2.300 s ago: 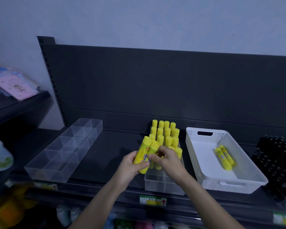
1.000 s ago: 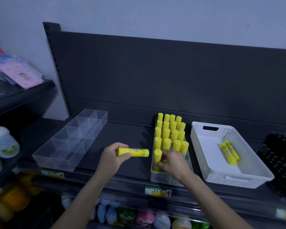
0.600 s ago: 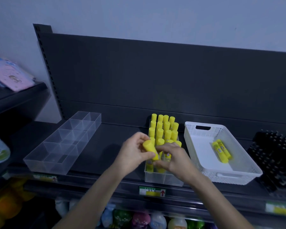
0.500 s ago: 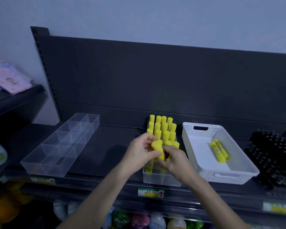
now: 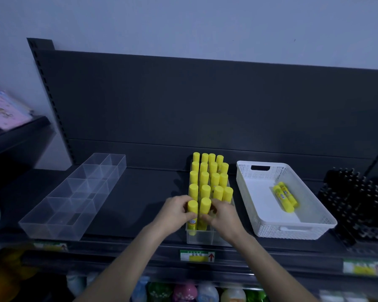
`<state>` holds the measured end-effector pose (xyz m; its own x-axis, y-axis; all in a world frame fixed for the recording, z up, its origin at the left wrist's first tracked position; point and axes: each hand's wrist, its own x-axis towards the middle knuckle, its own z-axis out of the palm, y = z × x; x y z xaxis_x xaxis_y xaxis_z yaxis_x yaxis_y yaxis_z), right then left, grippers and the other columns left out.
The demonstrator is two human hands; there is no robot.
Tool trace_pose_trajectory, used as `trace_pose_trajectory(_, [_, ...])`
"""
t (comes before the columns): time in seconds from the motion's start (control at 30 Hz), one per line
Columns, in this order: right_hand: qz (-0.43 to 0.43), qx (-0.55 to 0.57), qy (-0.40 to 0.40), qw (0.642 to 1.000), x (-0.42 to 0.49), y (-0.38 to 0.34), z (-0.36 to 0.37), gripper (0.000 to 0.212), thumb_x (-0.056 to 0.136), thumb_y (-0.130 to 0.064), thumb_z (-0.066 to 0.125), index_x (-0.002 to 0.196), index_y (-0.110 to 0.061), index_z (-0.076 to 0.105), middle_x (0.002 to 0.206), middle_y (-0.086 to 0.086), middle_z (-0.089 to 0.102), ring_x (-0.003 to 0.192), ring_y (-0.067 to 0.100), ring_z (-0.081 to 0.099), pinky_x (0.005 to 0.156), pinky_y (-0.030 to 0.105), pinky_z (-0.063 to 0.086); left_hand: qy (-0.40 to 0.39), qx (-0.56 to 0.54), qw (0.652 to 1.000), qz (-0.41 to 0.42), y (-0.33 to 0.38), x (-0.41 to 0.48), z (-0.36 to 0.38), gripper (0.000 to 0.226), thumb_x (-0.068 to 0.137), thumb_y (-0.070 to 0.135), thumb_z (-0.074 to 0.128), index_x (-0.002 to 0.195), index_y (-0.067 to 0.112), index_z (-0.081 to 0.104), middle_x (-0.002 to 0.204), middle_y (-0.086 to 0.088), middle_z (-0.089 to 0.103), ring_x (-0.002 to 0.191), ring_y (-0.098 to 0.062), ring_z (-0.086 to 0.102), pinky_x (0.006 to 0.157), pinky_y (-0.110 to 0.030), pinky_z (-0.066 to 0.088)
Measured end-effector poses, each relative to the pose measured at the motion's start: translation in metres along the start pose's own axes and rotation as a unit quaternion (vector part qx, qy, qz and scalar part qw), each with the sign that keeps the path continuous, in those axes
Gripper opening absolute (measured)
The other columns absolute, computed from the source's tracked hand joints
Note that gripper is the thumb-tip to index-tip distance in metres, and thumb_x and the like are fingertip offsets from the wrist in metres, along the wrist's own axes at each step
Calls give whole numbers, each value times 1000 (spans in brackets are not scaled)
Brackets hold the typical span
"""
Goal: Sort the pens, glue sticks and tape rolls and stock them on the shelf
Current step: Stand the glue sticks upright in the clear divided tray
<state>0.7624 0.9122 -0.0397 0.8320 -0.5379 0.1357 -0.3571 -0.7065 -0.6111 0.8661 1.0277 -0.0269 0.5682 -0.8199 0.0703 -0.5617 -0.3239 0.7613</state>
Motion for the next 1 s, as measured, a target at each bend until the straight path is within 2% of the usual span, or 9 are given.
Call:
trace_pose_trajectory(0.13, [10, -33, -7, 999, 0, 4, 4, 24, 81, -29, 67, 93, -9, 65, 92, 6, 59, 85, 16, 47, 69, 27, 36, -7, 10, 1000, 18, 0, 1, 0, 19, 83, 11, 66, 101, 11, 64, 68, 12, 49, 59, 0, 44, 53, -9, 39])
trace_pose_trajectory(0.2, [8, -33, -10, 999, -1, 4, 3, 13, 81, -28, 68, 79, -17, 61, 86, 1, 53, 84, 16, 45, 69, 27, 34, -9, 13, 1000, 16, -1, 2, -1, 20, 82, 12, 67, 102, 15, 62, 70, 14, 50, 61, 1, 46, 54, -8, 39])
trace_pose_trajectory(0.3, [8, -57, -13, 998, -2, 3, 4, 36, 81, -30, 67, 60, -32, 37, 82, -1, 48, 81, 15, 42, 67, 25, 29, -17, 13, 1000, 11, -2, 2, -3, 21, 81, 12, 68, 100, 17, 61, 73, 15, 51, 63, 2, 47, 54, -7, 39])
trace_pose_trajectory(0.43, [10, -61, -7, 998, -1, 6, 6, 37, 80, -30, 67, 58, -30, 37, 80, -1, 48, 80, 15, 42, 57, 17, 28, -35, 9, 999, 9, -4, 4, -3, 24, 79, 13, 71, 98, 21, 59, 76, 15, 53, 66, 1, 50, 56, -8, 38])
trace_pose_trajectory(0.5, [9, -58, -6, 998, -1, 7, 6, 24, 79, -31, 67, 66, -23, 49, 81, -1, 48, 80, 15, 43, 56, 14, 26, -43, 10, 999, 6, -4, 5, -4, 29, 77, 14, 73, 101, 23, 59, 80, 15, 55, 72, 0, 52, 60, -10, 38])
trace_pose_trajectory(0.57, [3, -63, -6, 998, -2, 8, 4, 17, 79, -31, 67, 82, -15, 62, 84, -1, 48, 84, 14, 41, 60, 22, 25, -35, 21, 999, 6, -4, 4, -6, 36, 76, 17, 74, 108, 23, 58, 87, 16, 55, 81, -3, 52, 66, -12, 40])
trace_pose_trajectory(0.7, [-5, -52, -7, 999, -11, 12, -15, 39, 82, -28, 68, 117, -13, 61, 104, 3, 53, 94, 13, 45, 79, 18, 33, 7, 87, 996, 6, 6, -4, -12, 48, 80, 26, 70, 124, 23, 51, 112, 9, 53, 100, -4, 45, 87, -21, 40])
trace_pose_trajectory(0.87, [7, -11, 55, 998, -28, 43, -76, 32, 82, -17, 68, 112, -9, 65, 105, 7, 62, 91, 18, 54, 76, 15, 33, 82, 127, 986, 65, 57, 3, 11, 36, 89, 27, 59, 124, 19, 54, 117, 3, 57, 112, -12, 50, 94, -28, 42])
trace_pose_trajectory(1.0, [72, 16, 88, 993, -40, 99, -125, 29, 85, -14, 62, 114, -7, 63, 111, 8, 63, 87, 14, 52, 76, 18, 35, 93, 76, 988, 96, 108, 30, 69, 24, 89, 16, 58, 111, 10, 62, 103, -4, 66, 100, -17, 58, 87, -24, 41])
